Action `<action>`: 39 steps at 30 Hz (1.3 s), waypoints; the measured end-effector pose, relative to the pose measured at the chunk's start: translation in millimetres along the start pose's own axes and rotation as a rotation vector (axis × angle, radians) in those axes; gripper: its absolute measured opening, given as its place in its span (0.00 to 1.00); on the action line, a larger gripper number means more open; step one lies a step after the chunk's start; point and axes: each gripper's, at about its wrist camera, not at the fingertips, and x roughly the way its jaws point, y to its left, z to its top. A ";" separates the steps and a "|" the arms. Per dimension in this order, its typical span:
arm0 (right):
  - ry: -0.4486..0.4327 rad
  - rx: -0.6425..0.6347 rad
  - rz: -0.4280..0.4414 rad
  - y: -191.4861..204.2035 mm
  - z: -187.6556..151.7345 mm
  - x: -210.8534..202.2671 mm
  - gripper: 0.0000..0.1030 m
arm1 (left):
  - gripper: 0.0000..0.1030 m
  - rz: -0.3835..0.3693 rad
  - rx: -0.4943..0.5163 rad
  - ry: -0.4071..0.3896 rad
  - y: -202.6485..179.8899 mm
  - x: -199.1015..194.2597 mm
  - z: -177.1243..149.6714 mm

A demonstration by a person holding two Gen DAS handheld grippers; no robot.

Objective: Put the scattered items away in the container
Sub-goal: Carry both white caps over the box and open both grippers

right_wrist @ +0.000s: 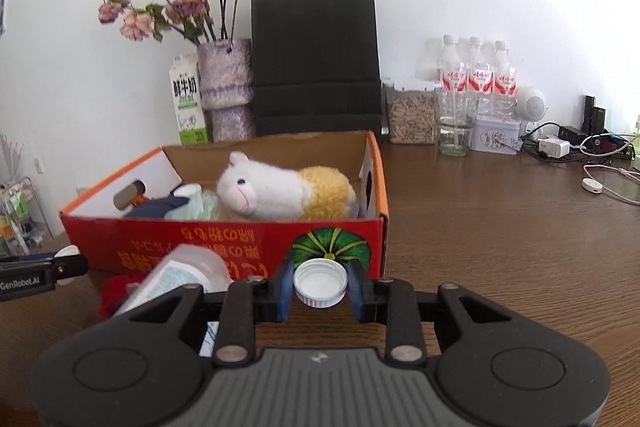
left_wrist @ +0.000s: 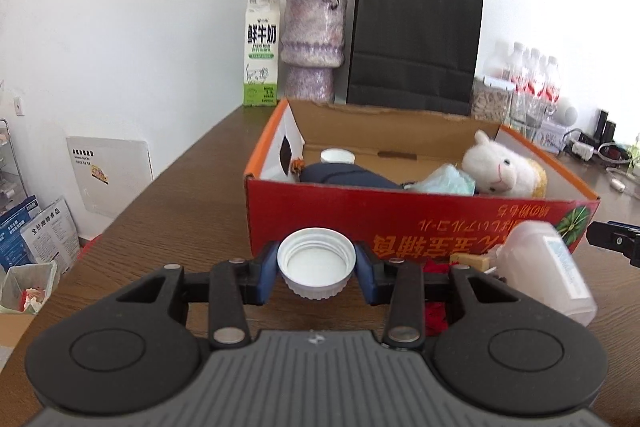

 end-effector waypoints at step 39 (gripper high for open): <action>-0.137 -0.144 0.070 83.9 96.1 79.5 0.27 | 0.40 0.007 -0.054 -0.118 -34.7 78.1 94.5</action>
